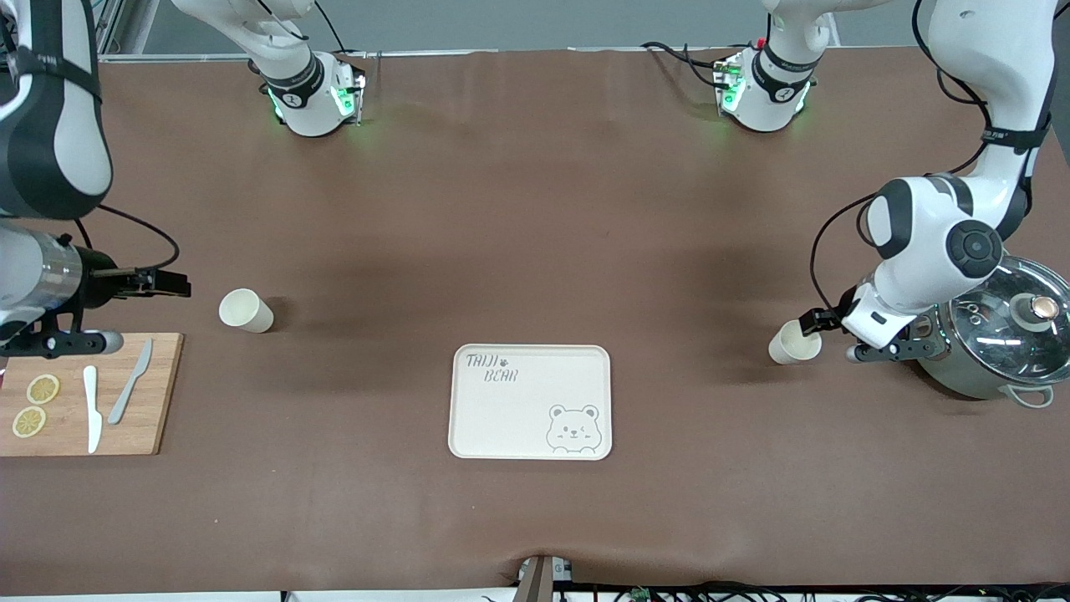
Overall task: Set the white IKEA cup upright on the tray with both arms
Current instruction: 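Reach the left gripper to one cup while the right gripper reaches the other cup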
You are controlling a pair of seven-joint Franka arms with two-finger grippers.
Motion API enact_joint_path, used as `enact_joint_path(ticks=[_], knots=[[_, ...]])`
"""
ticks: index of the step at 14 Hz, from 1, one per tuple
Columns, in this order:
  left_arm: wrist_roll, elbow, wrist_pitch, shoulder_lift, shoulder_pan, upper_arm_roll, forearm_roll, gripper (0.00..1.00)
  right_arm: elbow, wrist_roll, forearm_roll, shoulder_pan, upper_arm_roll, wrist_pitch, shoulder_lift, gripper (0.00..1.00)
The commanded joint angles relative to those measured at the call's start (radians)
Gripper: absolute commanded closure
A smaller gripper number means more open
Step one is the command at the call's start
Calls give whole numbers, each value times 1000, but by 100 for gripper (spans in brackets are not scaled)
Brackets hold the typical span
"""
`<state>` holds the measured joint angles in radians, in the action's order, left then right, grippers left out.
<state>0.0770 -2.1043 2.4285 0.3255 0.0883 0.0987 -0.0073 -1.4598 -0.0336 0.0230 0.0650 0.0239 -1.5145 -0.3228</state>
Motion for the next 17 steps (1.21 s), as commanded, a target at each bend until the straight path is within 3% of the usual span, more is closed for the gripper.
enact_joint_path(ticks=[1,2,3,5,6,12,17], knots=[[-6,12,15,29,-4,1,-26,32,15,24,11,48,7,28,-39,0],[-6,15,17,35,-5,1,-25,41,16,40,5,65,8,30,-53,0],[-6,20,15,38,-5,1,-26,55,15,52,5,70,8,30,-64,0],[-5,21,15,47,-8,1,-26,96,13,137,5,75,7,17,-67,0],[-8,21,14,47,-10,1,-25,100,-10,202,6,78,7,-33,-71,0],[-3,41,-11,18,-47,1,-25,100,-287,227,8,114,8,-315,-3,0],[228,208,-176,30,-180,3,-25,100,-554,233,6,139,8,-639,51,0]])
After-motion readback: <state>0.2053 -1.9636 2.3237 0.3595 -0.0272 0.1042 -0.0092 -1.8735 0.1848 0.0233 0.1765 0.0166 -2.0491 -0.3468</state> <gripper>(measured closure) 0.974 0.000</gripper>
